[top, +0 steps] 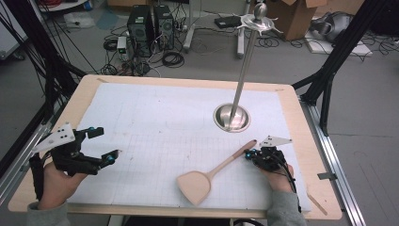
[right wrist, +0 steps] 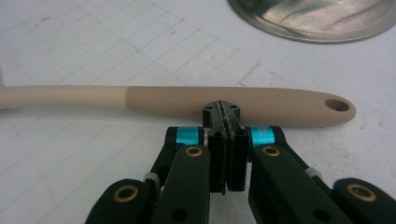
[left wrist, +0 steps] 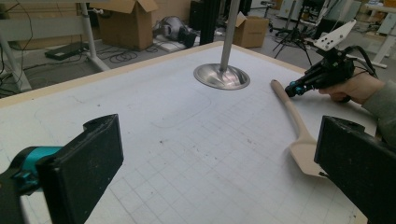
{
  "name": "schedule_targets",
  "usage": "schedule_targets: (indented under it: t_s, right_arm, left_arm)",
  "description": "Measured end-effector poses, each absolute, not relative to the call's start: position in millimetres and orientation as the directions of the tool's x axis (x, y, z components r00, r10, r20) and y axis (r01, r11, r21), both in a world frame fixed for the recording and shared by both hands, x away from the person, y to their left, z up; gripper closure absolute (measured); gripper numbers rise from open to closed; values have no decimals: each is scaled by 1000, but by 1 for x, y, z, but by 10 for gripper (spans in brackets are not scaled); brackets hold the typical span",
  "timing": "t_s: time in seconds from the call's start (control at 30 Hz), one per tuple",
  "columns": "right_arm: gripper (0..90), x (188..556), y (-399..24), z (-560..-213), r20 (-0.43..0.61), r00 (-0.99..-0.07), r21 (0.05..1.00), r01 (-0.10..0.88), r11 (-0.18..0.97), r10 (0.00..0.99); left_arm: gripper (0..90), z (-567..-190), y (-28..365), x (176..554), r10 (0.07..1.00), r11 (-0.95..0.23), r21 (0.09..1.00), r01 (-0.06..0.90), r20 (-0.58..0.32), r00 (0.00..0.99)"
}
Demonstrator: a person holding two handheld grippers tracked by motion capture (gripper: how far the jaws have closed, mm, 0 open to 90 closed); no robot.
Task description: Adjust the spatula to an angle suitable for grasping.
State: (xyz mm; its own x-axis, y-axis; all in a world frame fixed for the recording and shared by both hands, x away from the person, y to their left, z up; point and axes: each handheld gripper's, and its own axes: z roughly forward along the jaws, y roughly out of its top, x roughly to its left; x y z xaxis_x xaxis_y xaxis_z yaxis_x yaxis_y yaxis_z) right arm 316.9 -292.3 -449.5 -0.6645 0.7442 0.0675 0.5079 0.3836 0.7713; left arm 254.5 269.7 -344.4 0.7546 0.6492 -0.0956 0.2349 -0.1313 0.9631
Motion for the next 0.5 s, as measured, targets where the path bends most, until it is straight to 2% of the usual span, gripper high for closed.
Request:
schedule_targets:
  t_s: [0.5]
  right_arm:
    - [900,325,-261,-450,39,-706,766,476,433,707]
  left_arm:
    - [17,-344,277,249,668,-125,964,236,-94,738]
